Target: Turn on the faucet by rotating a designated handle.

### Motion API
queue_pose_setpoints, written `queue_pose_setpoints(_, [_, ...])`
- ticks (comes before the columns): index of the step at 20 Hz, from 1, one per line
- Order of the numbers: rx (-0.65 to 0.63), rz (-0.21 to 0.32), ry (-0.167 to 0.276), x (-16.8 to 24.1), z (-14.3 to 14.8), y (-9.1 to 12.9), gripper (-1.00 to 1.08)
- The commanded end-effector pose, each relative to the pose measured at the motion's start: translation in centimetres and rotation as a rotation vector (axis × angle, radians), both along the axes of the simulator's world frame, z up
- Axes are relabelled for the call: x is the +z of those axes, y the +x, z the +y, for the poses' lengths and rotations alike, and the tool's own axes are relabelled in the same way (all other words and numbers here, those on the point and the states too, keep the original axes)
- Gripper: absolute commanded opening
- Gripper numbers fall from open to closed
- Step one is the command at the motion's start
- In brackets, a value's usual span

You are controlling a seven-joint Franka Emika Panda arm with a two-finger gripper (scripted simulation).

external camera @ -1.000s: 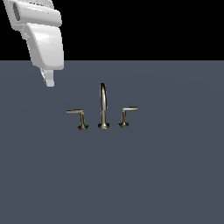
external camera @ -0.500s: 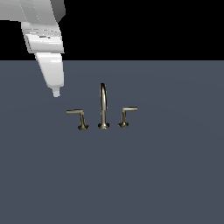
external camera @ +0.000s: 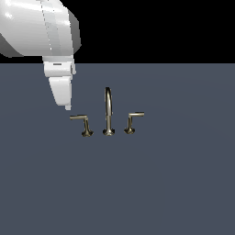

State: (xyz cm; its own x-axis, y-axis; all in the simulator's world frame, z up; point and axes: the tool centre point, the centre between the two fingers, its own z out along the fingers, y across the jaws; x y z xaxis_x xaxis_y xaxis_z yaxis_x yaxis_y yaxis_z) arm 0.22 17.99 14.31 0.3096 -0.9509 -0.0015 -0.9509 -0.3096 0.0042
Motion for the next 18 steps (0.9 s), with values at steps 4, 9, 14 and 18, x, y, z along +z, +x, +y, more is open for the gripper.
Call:
queue_pose_setpoints(4, [-0.101,-0.003,-0.003,-2.6,-0.4,2.9,-1.00])
queue_pose_setpoints(9, [-0.167,-0.004,-0.003,-4.2,-0.8,4.7,-1.00])
queue_pose_setpoints(14, [-0.203,-0.005,-0.002,-5.1,-1.1,5.8,-1.00])
queue_pose_setpoints(18, [-0.212,-0.005,-0.002,-5.3,-1.2,6.0,-1.00])
